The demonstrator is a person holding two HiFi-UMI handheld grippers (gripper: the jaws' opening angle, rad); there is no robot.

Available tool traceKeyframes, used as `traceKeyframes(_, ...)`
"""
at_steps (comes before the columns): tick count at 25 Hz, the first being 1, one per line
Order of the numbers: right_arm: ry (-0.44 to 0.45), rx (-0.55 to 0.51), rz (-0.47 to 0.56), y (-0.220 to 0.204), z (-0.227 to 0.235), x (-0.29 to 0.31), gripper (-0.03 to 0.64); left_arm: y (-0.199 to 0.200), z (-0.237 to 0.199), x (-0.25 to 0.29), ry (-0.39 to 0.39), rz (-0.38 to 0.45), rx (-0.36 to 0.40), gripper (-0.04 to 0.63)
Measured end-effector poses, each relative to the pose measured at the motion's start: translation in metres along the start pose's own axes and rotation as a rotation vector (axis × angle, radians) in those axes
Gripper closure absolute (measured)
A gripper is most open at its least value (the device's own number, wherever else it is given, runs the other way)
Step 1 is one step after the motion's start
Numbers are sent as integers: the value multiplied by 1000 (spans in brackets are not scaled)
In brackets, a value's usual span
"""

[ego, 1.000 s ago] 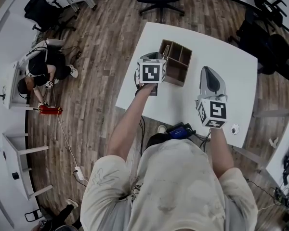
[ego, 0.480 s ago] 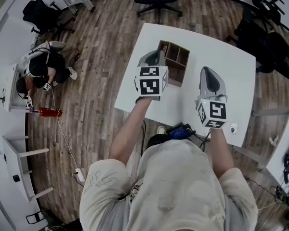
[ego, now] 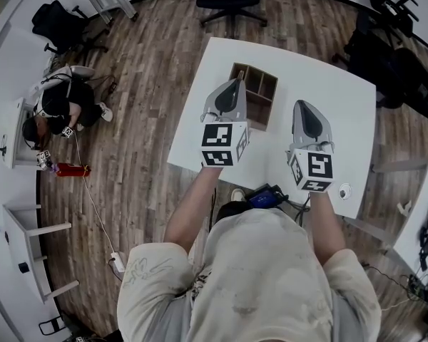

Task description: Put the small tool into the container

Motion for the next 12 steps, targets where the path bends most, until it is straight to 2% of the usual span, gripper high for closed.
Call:
traceKeyframes(6, 3, 1, 33, 7, 5, -5, 611, 2, 8, -19, -59, 156, 1, 575)
traceKeyframes(12, 9, 29, 66, 19, 7, -8, 611, 7, 10, -37, -67, 248, -4, 575)
Point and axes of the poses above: the fingertips, and each gripper's own axes: x forward along the fingers, z to its right, y out of its top, the point moved 10 cm from there along -x, backward along the fingers, and after that the axes turned 7 degrees about -x, right-handed, at the moved point
